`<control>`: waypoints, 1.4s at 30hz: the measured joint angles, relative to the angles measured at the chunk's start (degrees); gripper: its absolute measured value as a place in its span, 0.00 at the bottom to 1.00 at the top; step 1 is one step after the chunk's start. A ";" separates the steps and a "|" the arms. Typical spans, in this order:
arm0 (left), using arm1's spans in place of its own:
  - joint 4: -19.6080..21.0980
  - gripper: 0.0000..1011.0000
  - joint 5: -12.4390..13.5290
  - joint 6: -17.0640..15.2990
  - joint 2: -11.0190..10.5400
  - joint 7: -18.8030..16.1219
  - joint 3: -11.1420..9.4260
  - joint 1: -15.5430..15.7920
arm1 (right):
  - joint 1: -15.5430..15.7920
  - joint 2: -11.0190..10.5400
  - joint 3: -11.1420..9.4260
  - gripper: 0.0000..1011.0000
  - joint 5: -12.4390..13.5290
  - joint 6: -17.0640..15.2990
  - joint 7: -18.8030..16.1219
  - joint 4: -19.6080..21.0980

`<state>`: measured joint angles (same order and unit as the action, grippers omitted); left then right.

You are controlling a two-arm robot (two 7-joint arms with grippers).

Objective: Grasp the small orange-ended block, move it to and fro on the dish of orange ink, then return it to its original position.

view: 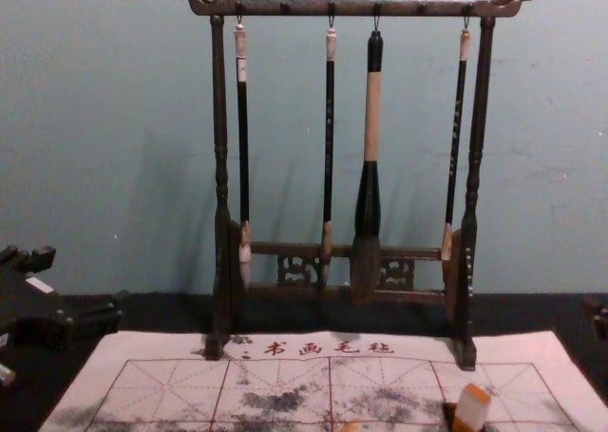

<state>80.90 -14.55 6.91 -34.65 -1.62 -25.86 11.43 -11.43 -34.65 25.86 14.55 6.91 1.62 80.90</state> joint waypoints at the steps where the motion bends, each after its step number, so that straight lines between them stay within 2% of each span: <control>1: 0.00 0.99 0.00 0.00 0.00 0.00 0.00 0.00 | 0.00 0.00 0.00 0.99 0.00 0.00 0.00 0.00; 31: 0.00 0.99 0.00 0.00 0.00 0.00 0.00 0.00 | 0.07 0.00 -0.10 0.99 -0.01 0.00 -0.03 0.06; 36: 0.00 0.99 0.00 0.00 0.00 0.00 0.00 0.00 | 2.12 -0.73 -1.52 0.99 0.66 0.06 -1.55 2.26; 42: 0.00 0.99 0.00 0.00 0.00 0.00 0.00 0.00 | 6.79 -2.49 -3.23 0.99 3.47 -0.27 -4.54 6.99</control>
<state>80.90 -14.55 6.91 -34.65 -1.62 -25.87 11.43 -4.64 -37.13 22.64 18.02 6.64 -2.92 87.89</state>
